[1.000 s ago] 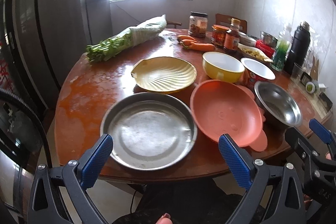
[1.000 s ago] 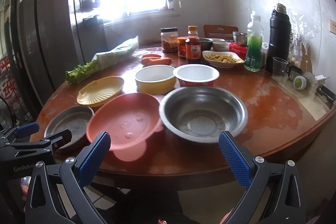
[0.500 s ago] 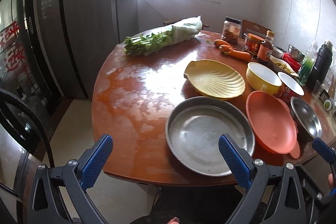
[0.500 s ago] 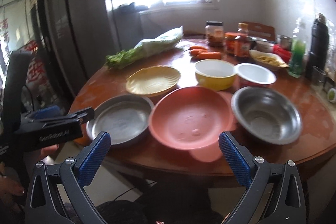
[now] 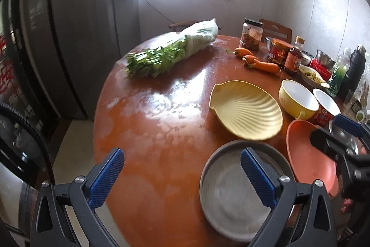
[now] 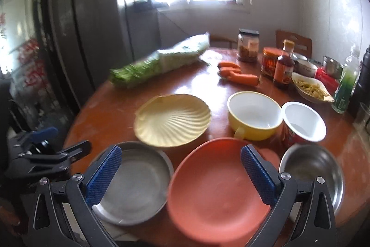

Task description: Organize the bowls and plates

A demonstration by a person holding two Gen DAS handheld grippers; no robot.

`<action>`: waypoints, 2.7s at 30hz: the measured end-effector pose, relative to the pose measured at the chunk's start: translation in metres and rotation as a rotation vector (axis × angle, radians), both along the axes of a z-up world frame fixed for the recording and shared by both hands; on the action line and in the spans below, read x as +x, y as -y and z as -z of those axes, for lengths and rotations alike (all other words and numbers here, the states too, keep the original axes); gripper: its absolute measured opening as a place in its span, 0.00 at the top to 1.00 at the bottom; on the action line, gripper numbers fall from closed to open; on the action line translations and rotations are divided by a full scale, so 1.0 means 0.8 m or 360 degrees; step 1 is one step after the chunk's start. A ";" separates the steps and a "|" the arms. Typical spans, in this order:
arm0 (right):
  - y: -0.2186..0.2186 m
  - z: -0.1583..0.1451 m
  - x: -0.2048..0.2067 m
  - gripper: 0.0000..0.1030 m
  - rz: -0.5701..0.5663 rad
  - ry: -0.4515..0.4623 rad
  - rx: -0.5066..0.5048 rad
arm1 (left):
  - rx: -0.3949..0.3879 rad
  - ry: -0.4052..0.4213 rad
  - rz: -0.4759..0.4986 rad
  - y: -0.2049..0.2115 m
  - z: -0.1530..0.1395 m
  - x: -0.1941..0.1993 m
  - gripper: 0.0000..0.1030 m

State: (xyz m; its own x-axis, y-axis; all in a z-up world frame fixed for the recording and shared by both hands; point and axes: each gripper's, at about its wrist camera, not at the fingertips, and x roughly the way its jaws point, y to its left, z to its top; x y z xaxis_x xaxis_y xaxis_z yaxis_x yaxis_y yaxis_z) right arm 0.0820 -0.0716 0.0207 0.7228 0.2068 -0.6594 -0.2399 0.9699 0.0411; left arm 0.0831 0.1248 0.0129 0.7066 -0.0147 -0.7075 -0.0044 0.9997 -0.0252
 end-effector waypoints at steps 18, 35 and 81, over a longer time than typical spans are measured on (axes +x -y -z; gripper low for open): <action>0.017 0.055 0.129 0.04 0.0139 -0.0374 0.0214 | -0.0022 -0.0216 0.0161 0.026 0.038 0.118 0.03; 0.007 0.081 0.153 0.64 0.0026 -0.0440 0.0167 | -0.0024 -0.0317 0.0251 0.039 0.068 0.145 0.30; -0.147 0.066 0.100 0.70 -0.0314 -0.0315 0.0064 | -0.0088 -0.0192 -0.0013 -0.089 0.047 0.082 0.52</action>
